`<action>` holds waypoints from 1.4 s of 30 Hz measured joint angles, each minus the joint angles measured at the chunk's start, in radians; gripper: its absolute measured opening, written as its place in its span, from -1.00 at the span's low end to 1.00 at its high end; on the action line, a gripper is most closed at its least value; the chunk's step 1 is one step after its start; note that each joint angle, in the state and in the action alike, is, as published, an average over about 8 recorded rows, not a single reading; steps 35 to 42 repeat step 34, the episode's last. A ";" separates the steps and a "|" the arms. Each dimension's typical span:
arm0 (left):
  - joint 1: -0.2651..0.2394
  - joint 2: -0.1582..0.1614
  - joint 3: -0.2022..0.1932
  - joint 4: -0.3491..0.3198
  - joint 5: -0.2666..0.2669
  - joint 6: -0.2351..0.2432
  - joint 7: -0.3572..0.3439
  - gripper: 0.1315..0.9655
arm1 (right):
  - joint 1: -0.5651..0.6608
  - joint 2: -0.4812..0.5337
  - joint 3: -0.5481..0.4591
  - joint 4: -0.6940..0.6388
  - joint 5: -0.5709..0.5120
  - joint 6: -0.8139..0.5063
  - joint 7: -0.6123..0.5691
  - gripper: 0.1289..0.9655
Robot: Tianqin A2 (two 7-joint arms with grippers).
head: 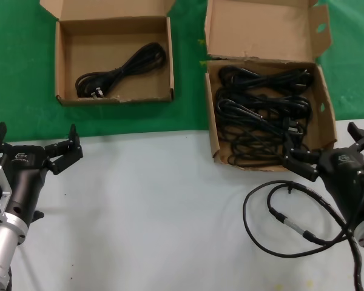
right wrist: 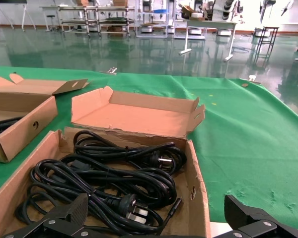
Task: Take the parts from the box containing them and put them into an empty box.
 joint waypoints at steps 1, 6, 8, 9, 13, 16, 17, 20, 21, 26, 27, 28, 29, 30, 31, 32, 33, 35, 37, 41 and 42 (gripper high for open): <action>0.000 0.000 0.000 0.000 0.000 0.000 0.000 1.00 | 0.000 0.000 0.000 0.000 0.000 0.000 0.000 1.00; 0.000 0.000 0.000 0.000 0.000 0.000 0.000 1.00 | 0.000 0.000 0.000 0.000 0.000 0.000 0.000 1.00; 0.000 0.000 0.000 0.000 0.000 0.000 0.000 1.00 | 0.000 0.000 0.000 0.000 0.000 0.000 0.000 1.00; 0.000 0.000 0.000 0.000 0.000 0.000 0.000 1.00 | 0.000 0.000 0.000 0.000 0.000 0.000 0.000 1.00; 0.000 0.000 0.000 0.000 0.000 0.000 0.000 1.00 | 0.000 0.000 0.000 0.000 0.000 0.000 0.000 1.00; 0.000 0.000 0.000 0.000 0.000 0.000 0.000 1.00 | 0.000 0.000 0.000 0.000 0.000 0.000 0.000 1.00; 0.000 0.000 0.000 0.000 0.000 0.000 0.000 1.00 | 0.000 0.000 0.000 0.000 0.000 0.000 0.000 1.00; 0.000 0.000 0.000 0.000 0.000 0.000 0.000 1.00 | 0.000 0.000 0.000 0.000 0.000 0.000 0.000 1.00; 0.000 0.000 0.000 0.000 0.000 0.000 0.000 1.00 | 0.000 0.000 0.000 0.000 0.000 0.000 0.000 1.00; 0.000 0.000 0.000 0.000 0.000 0.000 0.000 1.00 | 0.000 0.000 0.000 0.000 0.000 0.000 0.000 1.00; 0.000 0.000 0.000 0.000 0.000 0.000 0.000 1.00 | 0.000 0.000 0.000 0.000 0.000 0.000 0.000 1.00; 0.000 0.000 0.000 0.000 0.000 0.000 0.000 1.00 | 0.000 0.000 0.000 0.000 0.000 0.000 0.000 1.00; 0.000 0.000 0.000 0.000 0.000 0.000 0.000 1.00 | 0.000 0.000 0.000 0.000 0.000 0.000 0.000 1.00; 0.000 0.000 0.000 0.000 0.000 0.000 0.000 1.00 | 0.000 0.000 0.000 0.000 0.000 0.000 0.000 1.00; 0.000 0.000 0.000 0.000 0.000 0.000 0.000 1.00 | 0.000 0.000 0.000 0.000 0.000 0.000 0.000 1.00; 0.000 0.000 0.000 0.000 0.000 0.000 0.000 1.00 | 0.000 0.000 0.000 0.000 0.000 0.000 0.000 1.00; 0.000 0.000 0.000 0.000 0.000 0.000 0.000 1.00 | 0.000 0.000 0.000 0.000 0.000 0.000 0.000 1.00; 0.000 0.000 0.000 0.000 0.000 0.000 0.000 1.00 | 0.000 0.000 0.000 0.000 0.000 0.000 0.000 1.00; 0.000 0.000 0.000 0.000 0.000 0.000 0.000 1.00 | 0.000 0.000 0.000 0.000 0.000 0.000 0.000 1.00; 0.000 0.000 0.000 0.000 0.000 0.000 0.000 1.00 | 0.000 0.000 0.000 0.000 0.000 0.000 0.000 1.00; 0.000 0.000 0.000 0.000 0.000 0.000 0.000 1.00 | 0.000 0.000 0.000 0.000 0.000 0.000 0.000 1.00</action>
